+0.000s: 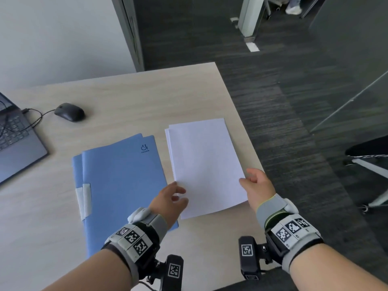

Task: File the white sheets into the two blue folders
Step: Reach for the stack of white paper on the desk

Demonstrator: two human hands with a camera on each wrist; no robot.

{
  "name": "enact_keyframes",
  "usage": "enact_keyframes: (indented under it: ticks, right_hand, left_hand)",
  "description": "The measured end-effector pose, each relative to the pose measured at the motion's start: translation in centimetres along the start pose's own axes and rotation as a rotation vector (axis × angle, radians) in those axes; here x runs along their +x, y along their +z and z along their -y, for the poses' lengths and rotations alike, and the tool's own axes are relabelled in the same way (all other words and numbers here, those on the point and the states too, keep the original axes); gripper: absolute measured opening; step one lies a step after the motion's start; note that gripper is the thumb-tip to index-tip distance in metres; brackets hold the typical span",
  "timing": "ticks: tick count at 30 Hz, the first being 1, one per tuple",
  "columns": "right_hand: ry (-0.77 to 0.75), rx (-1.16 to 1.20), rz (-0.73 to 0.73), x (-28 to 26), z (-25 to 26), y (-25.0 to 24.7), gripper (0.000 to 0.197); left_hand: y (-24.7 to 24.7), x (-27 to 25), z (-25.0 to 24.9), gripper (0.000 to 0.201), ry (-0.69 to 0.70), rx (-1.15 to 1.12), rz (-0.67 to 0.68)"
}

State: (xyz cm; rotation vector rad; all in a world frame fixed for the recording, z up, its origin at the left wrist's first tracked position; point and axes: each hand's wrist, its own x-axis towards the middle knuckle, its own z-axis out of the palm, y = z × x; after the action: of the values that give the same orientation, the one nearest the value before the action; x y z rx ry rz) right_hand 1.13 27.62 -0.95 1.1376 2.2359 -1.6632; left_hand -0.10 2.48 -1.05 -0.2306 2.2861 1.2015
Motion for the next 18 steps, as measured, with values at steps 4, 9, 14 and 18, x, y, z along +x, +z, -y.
enact_keyframes:
  ticks: [4, 9, 14, 18]
  right_hand:
    - [0.044, -0.091, 0.108, 0.5, 0.1, 0.1, 0.023]
    - [0.068, -0.064, 0.036, 0.4, -0.1, -0.6, 0.024]
    - [-0.003, -0.161, -0.069, 0.8, -1.6, -1.4, 0.022]
    - [-0.035, -0.183, -0.095, 0.7, -1.6, -2.1, 0.025]
  left_hand:
    - [0.0, -0.1, 0.1, 0.018, 0.001, -0.01, 0.012]
    - [-0.3, -0.3, -0.3, 0.028, -0.014, -0.031, -0.01]
    - [0.0, -0.4, -0.7, 0.038, -0.006, 0.027, -0.001]
    - [-0.1, 0.0, -1.0, 0.038, -0.037, -0.001, -0.002]
